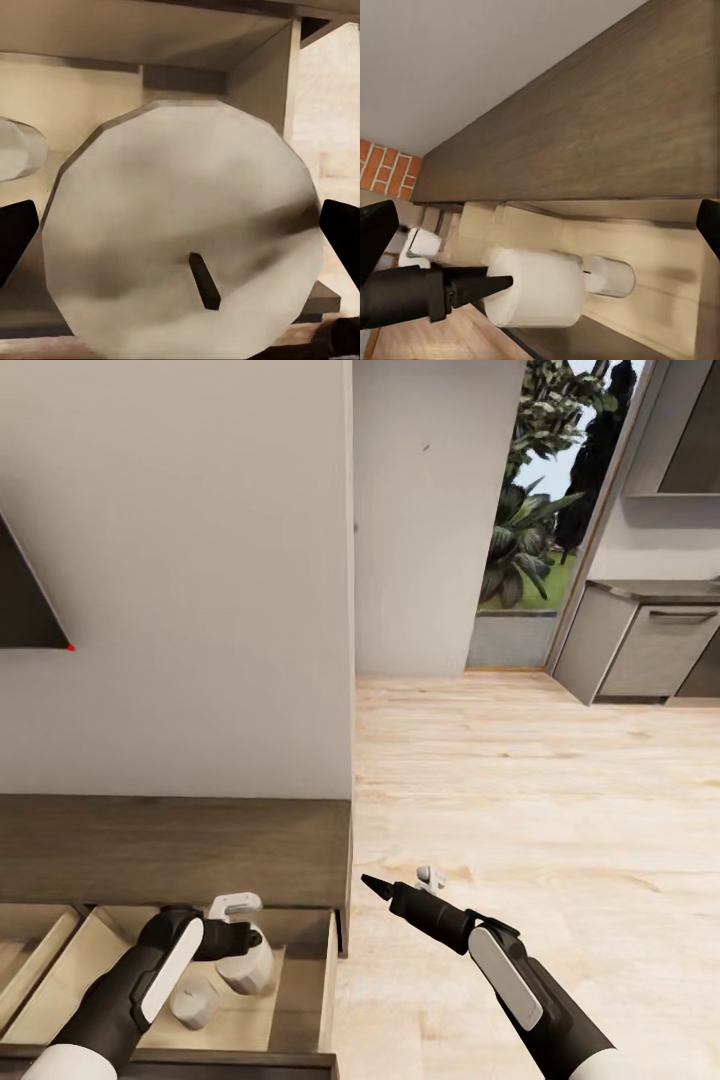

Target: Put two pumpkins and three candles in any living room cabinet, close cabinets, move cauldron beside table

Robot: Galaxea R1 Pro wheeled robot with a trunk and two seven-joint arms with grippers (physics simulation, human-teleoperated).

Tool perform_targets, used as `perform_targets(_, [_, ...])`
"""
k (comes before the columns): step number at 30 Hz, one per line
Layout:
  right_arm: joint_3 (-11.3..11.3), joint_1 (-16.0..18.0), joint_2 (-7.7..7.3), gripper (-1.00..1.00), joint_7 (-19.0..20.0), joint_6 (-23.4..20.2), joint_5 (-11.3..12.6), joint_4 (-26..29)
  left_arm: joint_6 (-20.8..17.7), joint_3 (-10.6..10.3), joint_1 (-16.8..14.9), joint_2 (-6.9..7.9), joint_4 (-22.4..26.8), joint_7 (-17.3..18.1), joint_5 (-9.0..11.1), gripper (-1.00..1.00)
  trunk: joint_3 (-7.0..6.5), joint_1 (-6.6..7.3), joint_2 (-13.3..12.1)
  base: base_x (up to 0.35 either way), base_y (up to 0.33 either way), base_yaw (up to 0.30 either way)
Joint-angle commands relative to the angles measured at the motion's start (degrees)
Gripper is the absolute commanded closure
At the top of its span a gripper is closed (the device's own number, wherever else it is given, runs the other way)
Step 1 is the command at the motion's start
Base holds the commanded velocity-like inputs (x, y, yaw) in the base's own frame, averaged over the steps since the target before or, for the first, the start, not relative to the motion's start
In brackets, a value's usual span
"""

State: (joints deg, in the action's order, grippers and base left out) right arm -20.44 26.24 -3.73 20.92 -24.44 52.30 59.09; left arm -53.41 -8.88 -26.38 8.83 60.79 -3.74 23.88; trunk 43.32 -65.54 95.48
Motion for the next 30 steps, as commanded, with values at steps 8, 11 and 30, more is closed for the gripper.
perform_targets(8, [-0.12,0.04,-0.12,-1.0,-0.06,-0.31,0.55,2.41,4.66,-0.1,-0.08,-2.51,-2.83,-0.39,-5.98,1.0,1.49,-1.76,3.25,0.0,0.0,0.0])
perform_targets(11, [-0.12,0.04,-0.13,-1.0,-0.02,-0.27,0.66,2.49,5.8,-0.02,-0.08,-2.76,-3.1,-0.39,-6.67,1.0,2.03,-2.42,4.45,0.0,0.0,0.0])
perform_targets(30, [-0.12,0.04,-0.13,-1.0,0.0,-0.35,0.69,2.44,9.34,0.0,-0.19,-2.77,-4.89,-0.39,-6.92,1.0,4.9,-5.93,10.87,0.0,0.0,0.0])
